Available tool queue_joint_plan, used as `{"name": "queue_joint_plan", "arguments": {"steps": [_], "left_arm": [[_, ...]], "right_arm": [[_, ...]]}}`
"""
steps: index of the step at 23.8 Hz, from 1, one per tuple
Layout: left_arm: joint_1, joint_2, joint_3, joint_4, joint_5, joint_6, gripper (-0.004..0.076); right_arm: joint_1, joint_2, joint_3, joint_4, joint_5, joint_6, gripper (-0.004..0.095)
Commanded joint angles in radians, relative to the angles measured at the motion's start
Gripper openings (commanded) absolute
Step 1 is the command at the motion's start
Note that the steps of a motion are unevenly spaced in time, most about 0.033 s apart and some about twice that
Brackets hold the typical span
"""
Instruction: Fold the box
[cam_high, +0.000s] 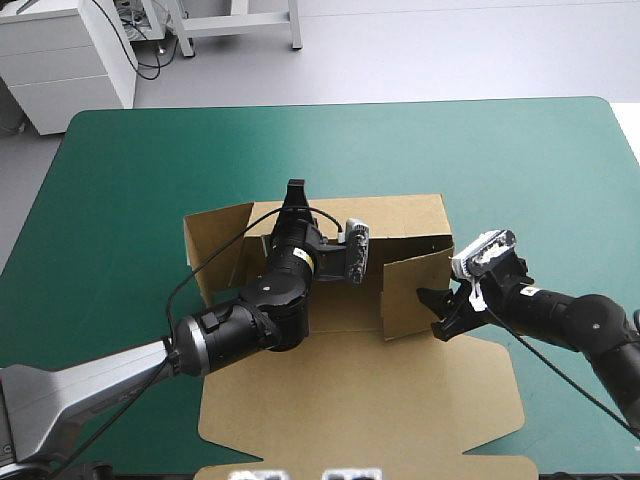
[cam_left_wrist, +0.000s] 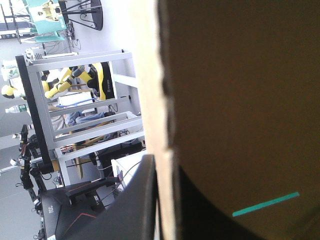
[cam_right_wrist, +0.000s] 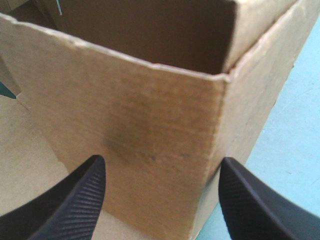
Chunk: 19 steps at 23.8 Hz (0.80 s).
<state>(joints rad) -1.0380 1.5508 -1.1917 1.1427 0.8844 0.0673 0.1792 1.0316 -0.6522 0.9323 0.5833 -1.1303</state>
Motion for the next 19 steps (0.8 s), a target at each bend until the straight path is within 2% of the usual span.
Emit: {"name": "queue_joint_plan", "arguments": {"steps": [1,5,7,9,11,13,14,15,17,19], "left_arm": [[0.006,-0.023,-0.013,-0.034,0.032,-0.005,-0.0008],[0.006,-0.023,-0.013,-0.043,0.018,-0.005,-0.0007],[0.006,-0.023,-0.013,-0.050,-0.009,0.001,-0.0007],[0.004,-0.023,-0.013,-0.049,-0.024,0.001,-0.0007],[0.004,-0.023,-0.013,-0.054,-0.024,0.001,-0.0007],[0.004,-0.023,-0.013,-0.054,-0.015,0.001,-0.0007],[0.004,-0.023,-0.013,-0.054,-0.013,0.001,-0.0007],[0.004,-0.023,-0.013,-0.054,-0.011,0.001,-0.0007],[0.004,-0.023,-0.013,-0.054,-0.008,0.001,-0.0007],[0.004,-0.023,-0.013,-0.054,-0.008,0.001,-0.0007]], "right_arm": [[-0.003,0.063,-0.021,0.058,-0.031,-0.049,0.0610],[-0.003,0.120,-0.021,0.121,-0.109,-0.141,0.0608],[-0.003,0.130,-0.021,0.216,-0.110,-0.226,0.0607],[-0.003,0.136,-0.021,0.255,-0.100,-0.250,0.0598],[-0.003,0.142,-0.021,0.268,-0.078,-0.259,0.0539],[-0.003,0.152,-0.021,0.273,-0.047,-0.264,0.0398],[-0.003,0.156,-0.023,0.274,-0.031,-0.267,0.0261],[-0.003,0.160,-0.023,0.277,-0.026,-0.267,0.0186],[-0.003,0.159,-0.023,0.279,-0.019,-0.267,0.0051],[-0.003,0.159,-0.023,0.282,-0.013,-0.267,-0.0019]]}}
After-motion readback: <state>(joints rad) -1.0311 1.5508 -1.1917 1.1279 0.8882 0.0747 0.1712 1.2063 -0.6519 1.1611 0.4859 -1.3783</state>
